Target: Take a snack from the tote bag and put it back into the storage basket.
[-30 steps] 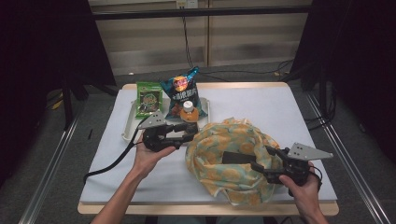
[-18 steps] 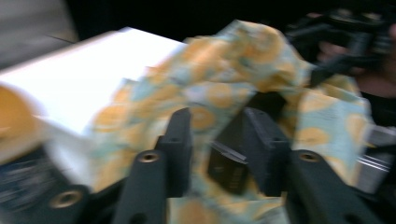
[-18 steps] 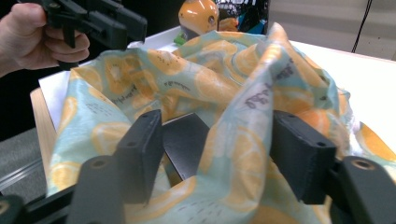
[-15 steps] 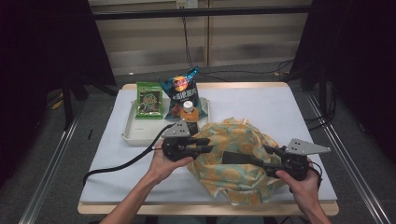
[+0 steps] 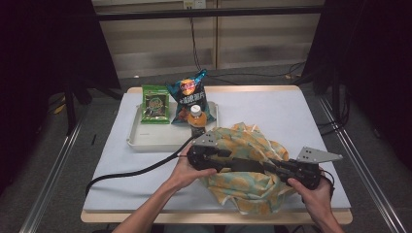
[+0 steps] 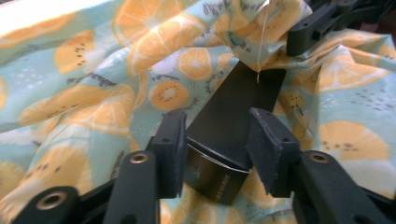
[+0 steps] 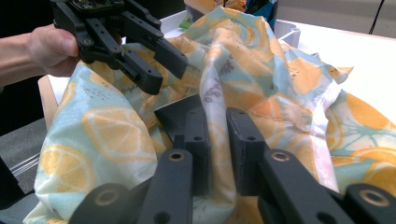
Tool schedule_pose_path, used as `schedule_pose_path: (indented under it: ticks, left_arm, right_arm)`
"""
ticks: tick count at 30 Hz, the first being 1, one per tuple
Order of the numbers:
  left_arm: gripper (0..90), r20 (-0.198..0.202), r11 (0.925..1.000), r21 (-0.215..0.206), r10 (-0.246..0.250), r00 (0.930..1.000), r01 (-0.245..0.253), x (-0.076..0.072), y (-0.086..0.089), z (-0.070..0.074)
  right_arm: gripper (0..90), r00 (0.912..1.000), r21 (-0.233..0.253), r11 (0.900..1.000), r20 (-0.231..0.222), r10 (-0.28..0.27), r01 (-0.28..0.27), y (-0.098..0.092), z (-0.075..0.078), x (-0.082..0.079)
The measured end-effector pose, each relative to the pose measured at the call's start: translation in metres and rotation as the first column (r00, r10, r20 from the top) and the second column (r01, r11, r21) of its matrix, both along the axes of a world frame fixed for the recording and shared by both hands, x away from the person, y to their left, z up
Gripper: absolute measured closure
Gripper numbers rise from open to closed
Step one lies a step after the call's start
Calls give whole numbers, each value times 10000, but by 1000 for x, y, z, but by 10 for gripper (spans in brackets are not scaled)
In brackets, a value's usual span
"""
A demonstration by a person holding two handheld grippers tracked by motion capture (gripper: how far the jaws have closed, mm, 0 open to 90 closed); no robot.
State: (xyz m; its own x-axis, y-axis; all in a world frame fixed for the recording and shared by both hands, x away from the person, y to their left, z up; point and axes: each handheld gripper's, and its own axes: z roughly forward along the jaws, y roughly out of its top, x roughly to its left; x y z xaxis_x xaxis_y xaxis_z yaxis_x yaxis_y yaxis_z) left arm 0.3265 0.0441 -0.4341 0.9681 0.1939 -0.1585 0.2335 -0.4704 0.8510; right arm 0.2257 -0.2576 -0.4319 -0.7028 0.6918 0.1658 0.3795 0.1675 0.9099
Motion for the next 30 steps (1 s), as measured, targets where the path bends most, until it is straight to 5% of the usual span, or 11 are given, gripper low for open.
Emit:
schedule_pose_path:
  ticks: [11, 22, 30]
  left_arm:
    - [302, 257, 9981, 473, -396, 9989, 384, 5, -14, -12]
    - [238, 471, 9919, 701, -1091, 9929, 1057, 4, -22, -18]
    - [225, 787, 9798, 1335, -1600, 9840, 1487, -1, -32, -26]
  right_arm:
    - [589, 9998, -67, 9998, -115, -166, 165, 0, -3, 2]
    - [506, 9992, 69, 9994, -196, -336, 337, -1, -3, 3]
    - [469, 9992, 88, 9996, -295, -269, 271, 1, -5, 5]
